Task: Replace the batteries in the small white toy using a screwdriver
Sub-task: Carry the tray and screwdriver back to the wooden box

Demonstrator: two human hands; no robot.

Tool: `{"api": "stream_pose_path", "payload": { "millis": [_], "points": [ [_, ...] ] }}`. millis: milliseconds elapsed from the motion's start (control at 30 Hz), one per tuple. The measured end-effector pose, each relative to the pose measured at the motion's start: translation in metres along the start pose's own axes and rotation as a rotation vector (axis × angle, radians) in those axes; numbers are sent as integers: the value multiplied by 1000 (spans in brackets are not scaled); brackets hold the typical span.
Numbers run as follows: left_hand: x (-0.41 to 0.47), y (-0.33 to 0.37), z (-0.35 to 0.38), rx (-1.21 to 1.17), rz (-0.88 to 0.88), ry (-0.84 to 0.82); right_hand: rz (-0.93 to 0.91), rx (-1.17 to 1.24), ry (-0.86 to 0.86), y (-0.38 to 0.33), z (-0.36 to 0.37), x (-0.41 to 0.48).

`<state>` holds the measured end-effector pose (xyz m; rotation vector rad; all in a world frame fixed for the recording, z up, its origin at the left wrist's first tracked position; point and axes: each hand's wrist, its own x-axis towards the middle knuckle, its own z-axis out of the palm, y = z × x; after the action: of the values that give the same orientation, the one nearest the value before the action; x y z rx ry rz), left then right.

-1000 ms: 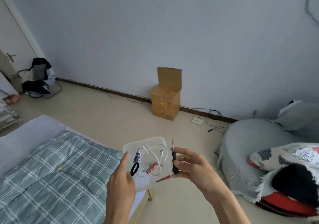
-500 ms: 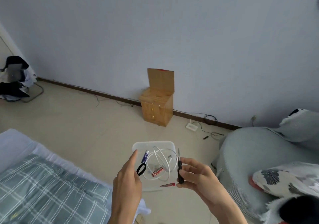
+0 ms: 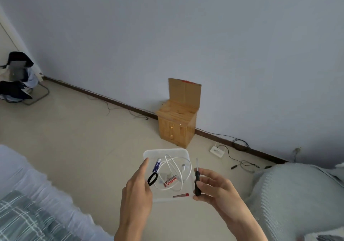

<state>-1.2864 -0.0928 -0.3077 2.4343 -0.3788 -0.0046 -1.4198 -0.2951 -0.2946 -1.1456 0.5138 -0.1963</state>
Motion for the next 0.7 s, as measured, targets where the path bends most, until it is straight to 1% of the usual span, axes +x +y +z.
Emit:
{"api": "stream_pose_path", "payload": {
  "millis": [133,267,433,600,700],
  "points": [
    [48,11,13,-13,-11,-9,38,32,30,-14,-7,52],
    [107,30,38,-10,-15,-6,25,14,22,-36,-22,118],
    [189,68,74,-33,-4,5,-8,-4,22,-82,-44,205],
    [262,102,93,-63,24,21,-60,-9,-5,-134,-56,276],
    [299,113,100,-53,18,34,-61,-7,-9,-152,-55,311]
  ]
}}
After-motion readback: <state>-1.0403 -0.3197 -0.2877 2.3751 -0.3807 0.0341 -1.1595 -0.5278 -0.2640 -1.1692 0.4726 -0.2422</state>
